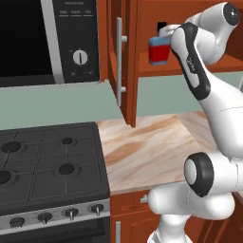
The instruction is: Open the cabinet directly in front. Then move the liquor and the mug to the dining counter with the candle on it.
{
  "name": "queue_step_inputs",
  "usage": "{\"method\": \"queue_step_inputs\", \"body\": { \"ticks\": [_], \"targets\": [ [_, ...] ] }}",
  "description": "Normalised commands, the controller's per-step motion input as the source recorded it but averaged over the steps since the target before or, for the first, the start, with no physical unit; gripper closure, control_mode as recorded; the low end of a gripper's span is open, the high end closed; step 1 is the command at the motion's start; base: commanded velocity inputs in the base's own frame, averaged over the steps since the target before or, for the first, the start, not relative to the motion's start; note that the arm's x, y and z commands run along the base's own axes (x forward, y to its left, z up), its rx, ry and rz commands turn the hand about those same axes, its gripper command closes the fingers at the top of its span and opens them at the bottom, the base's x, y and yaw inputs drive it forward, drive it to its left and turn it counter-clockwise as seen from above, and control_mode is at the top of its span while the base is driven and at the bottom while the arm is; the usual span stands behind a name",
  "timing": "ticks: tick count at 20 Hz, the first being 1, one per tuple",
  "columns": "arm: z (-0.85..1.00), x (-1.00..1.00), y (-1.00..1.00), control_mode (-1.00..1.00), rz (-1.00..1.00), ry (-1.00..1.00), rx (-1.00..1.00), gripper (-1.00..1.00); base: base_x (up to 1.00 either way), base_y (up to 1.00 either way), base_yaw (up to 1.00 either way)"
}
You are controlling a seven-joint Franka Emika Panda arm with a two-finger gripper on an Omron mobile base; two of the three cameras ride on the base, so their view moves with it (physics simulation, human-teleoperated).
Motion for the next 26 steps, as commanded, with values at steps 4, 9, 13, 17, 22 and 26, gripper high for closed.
{"method": "queue_step_inputs", "body": {
  "ticks": [4, 9, 13, 17, 22, 26],
  "targets": [
    [0.00, 0.32, 0.00, -1.00, 0.00, 0.00, 0.00, -1.00, 0.00, 0.00, 0.00],
    [0.00, 0.35, 0.00, -1.00, 0.00, 0.00, 0.00, -1.00, 0.00, 0.00, 0.00],
    [0.00, 0.34, 0.00, -1.00, 0.00, 0.00, 0.00, -1.00, 0.00, 0.00, 0.00],
    [0.00, 0.28, 0.00, -1.00, 0.00, 0.00, 0.00, -1.00, 0.00, 0.00, 0.00],
    [0.00, 0.22, 0.00, -1.00, 0.00, 0.00, 0.00, -1.00, 0.00, 0.00, 0.00],
    [0.00, 0.20, -0.02, -1.00, 0.00, 0.00, 0.00, -1.00, 0.00, 0.00, 0.00]
  ]
}}
